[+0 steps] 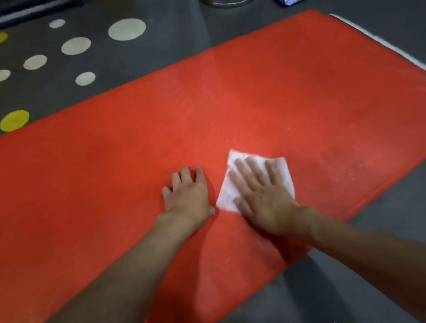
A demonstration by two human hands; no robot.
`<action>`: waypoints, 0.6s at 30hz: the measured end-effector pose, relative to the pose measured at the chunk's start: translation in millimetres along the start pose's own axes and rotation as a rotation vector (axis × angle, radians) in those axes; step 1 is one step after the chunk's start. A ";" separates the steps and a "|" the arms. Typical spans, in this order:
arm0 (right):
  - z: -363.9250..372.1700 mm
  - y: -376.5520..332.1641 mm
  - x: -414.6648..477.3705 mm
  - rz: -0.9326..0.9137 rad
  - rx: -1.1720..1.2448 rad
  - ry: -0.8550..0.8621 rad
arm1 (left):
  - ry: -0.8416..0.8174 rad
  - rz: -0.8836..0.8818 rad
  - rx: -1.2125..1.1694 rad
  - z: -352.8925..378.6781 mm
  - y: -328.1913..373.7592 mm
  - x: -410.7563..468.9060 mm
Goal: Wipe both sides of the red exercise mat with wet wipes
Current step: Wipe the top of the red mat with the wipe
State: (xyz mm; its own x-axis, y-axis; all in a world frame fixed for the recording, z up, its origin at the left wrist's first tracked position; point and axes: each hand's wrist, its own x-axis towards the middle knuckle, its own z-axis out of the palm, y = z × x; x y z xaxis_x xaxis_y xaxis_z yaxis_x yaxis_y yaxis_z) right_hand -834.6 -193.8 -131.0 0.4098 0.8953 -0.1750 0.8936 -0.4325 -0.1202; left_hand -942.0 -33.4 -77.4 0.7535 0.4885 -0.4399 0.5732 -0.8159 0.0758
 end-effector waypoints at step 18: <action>15.8 5.0 -60.2 0.129 -0.002 0.063 | -0.159 -0.048 -0.106 18.4 -22.7 -34.6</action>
State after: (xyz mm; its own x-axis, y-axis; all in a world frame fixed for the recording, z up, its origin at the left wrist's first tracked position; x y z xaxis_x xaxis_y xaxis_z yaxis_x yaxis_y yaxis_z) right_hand -857.8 -251.6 -136.5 0.5317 0.8374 -0.1268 0.8333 -0.5440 -0.0983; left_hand -987.0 -37.5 -80.3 0.6690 0.4643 -0.5804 0.6445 -0.7513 0.1418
